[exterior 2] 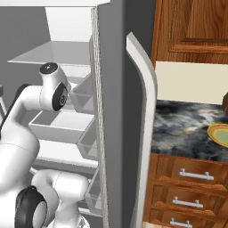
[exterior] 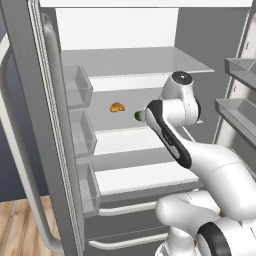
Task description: Pick avocado from the fridge and place it on the plate on the counter.
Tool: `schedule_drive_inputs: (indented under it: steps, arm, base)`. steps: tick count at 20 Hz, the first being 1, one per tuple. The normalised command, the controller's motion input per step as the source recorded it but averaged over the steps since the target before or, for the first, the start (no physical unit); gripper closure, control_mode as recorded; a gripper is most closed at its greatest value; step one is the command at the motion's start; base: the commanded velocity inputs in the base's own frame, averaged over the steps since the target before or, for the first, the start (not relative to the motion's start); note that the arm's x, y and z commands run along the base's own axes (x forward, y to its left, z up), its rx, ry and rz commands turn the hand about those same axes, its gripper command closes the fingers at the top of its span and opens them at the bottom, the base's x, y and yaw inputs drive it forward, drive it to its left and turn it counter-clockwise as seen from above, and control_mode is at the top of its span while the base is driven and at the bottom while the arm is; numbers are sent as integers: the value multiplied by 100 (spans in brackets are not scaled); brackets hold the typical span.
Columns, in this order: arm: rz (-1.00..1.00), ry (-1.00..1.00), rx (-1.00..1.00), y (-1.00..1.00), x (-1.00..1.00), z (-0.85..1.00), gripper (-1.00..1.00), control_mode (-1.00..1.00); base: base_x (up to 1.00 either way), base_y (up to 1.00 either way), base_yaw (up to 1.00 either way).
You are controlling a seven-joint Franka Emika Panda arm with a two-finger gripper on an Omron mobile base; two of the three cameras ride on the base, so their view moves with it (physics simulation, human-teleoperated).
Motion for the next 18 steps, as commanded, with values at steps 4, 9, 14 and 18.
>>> schedule_drive_inputs:
  steps: [4,9,14,18]
  arm:
    - [0,-14,0,0,54,-4,-100,-100]
    - [1,-1,1,0,59,-1,-100,-100]
    - [1,0,0,0,59,0,-100,-100]
    - [0,0,0,0,61,-10,-100,-100]
  base:
    - [0,0,0]
    - [0,0,0]
    - [0,0,0]
    - [0,0,0]
